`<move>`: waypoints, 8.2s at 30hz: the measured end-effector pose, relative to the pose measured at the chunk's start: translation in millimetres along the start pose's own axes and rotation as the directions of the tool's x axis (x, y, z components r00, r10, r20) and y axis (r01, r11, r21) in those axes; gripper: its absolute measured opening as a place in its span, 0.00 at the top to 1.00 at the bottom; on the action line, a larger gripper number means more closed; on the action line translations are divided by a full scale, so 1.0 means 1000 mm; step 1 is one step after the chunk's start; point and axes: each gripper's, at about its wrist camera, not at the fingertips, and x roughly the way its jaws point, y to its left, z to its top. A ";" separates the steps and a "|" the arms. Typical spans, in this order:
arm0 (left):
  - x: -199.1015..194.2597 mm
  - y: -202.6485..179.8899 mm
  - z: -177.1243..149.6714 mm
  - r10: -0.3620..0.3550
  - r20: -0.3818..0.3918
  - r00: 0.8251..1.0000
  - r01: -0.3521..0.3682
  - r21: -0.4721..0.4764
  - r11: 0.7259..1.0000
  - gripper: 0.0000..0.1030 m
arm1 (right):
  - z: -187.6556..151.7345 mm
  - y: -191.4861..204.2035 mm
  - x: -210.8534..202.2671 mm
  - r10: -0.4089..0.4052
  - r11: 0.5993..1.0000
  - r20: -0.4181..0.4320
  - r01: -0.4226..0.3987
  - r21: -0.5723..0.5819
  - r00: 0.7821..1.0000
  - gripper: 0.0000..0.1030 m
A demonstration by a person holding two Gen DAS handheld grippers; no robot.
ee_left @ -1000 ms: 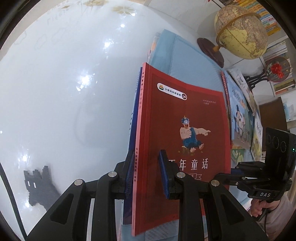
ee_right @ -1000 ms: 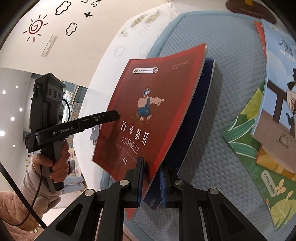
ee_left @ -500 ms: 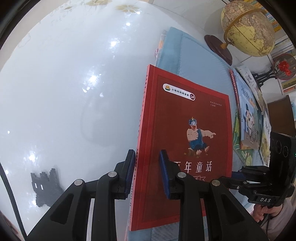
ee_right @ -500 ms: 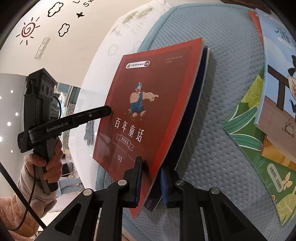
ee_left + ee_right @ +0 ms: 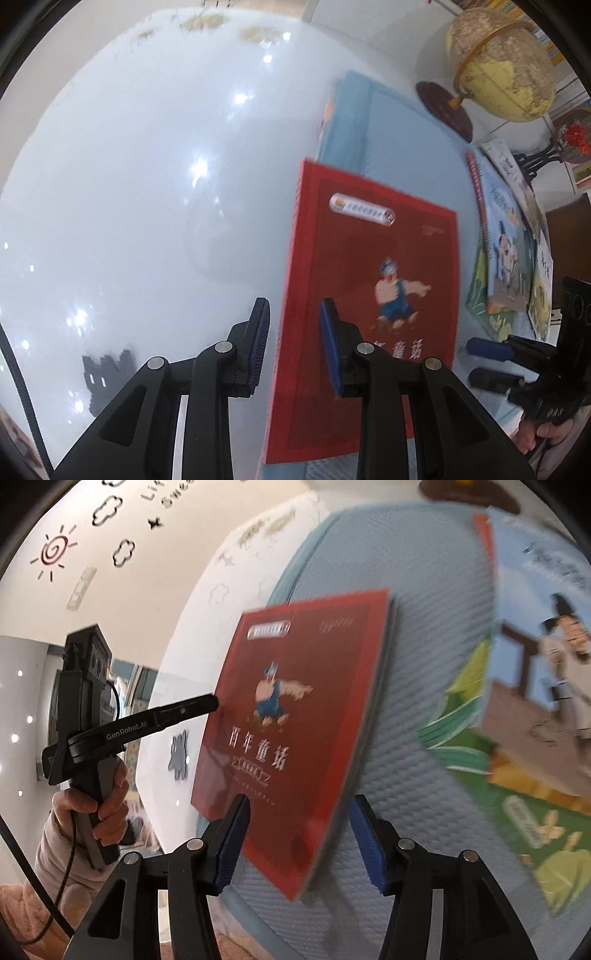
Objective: Organize books
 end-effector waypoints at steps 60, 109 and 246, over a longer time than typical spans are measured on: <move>0.055 -0.202 -0.117 -0.208 -0.254 0.945 0.238 0.094 0.967 0.70 | -0.136 -0.178 -0.126 0.078 0.966 0.063 -0.091 0.243 0.995 0.49; 0.055 -0.223 -0.087 -0.170 -0.238 0.956 0.217 0.188 0.958 0.75 | -0.089 -0.174 -0.140 0.132 0.973 0.083 -0.145 0.177 0.988 0.85; 0.008 -0.105 0.012 -0.011 -0.029 1.000 0.014 0.112 0.994 0.67 | -0.022 -0.092 -0.123 -0.132 0.978 0.135 0.107 0.177 0.982 0.52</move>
